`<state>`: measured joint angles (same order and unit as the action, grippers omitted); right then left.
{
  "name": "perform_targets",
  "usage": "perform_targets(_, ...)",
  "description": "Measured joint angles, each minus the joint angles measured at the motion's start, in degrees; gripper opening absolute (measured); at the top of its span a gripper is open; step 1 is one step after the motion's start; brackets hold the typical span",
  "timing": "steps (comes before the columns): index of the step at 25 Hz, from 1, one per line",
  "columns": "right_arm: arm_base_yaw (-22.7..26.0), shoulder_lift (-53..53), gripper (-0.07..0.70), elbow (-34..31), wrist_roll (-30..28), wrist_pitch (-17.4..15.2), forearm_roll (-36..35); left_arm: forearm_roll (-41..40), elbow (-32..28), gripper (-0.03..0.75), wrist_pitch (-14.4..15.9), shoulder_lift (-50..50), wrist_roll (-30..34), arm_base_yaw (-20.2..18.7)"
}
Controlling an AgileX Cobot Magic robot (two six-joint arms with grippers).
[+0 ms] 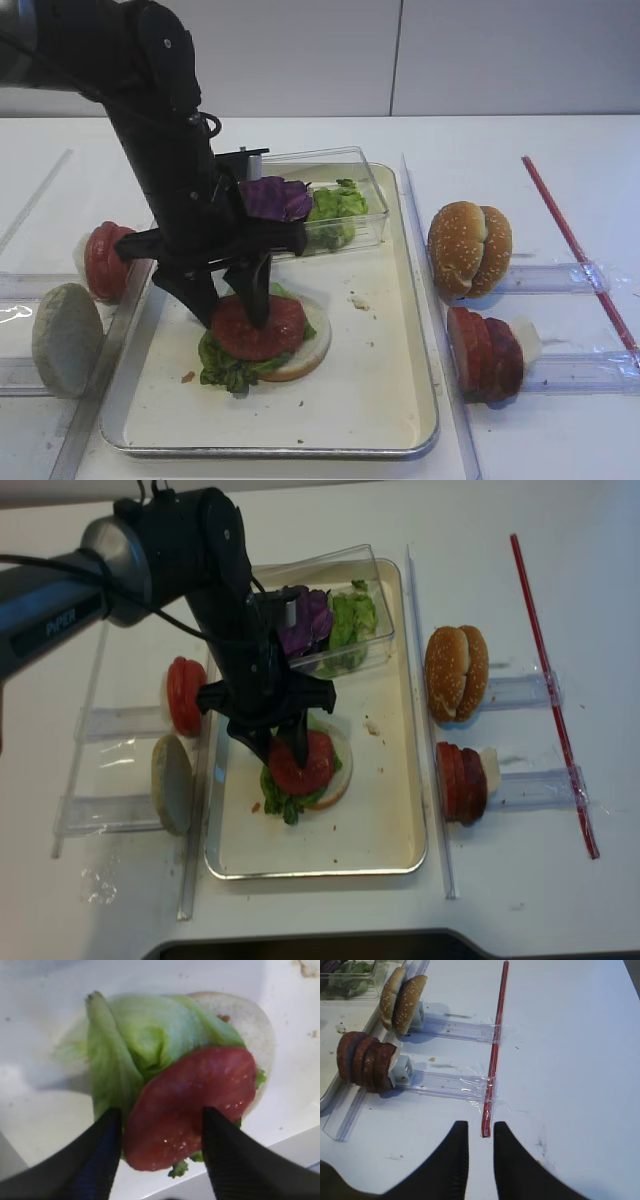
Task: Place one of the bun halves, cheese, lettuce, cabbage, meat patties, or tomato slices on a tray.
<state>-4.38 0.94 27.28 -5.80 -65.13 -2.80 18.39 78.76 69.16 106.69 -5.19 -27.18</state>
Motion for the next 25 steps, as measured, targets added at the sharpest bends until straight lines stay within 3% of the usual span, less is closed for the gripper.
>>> perform_targets(9, 0.0, 0.0, 0.159, 0.0, 0.0, 0.0, 0.0, -2.1, 6.2, 0.406, 0.2, 0.1, -2.5, 0.0)
perform_targets(21, 0.0, 0.0, 0.159, 0.0, 0.0, 0.0, 0.0, -13.9, 6.6, 0.407, 0.7, -6.4, -3.5, 0.1)
perform_targets(25, 0.0, 0.0, 0.159, 0.0, 0.0, 0.0, 0.0, -16.3, 6.6, 0.407, 1.0, -9.3, -3.6, 2.5)
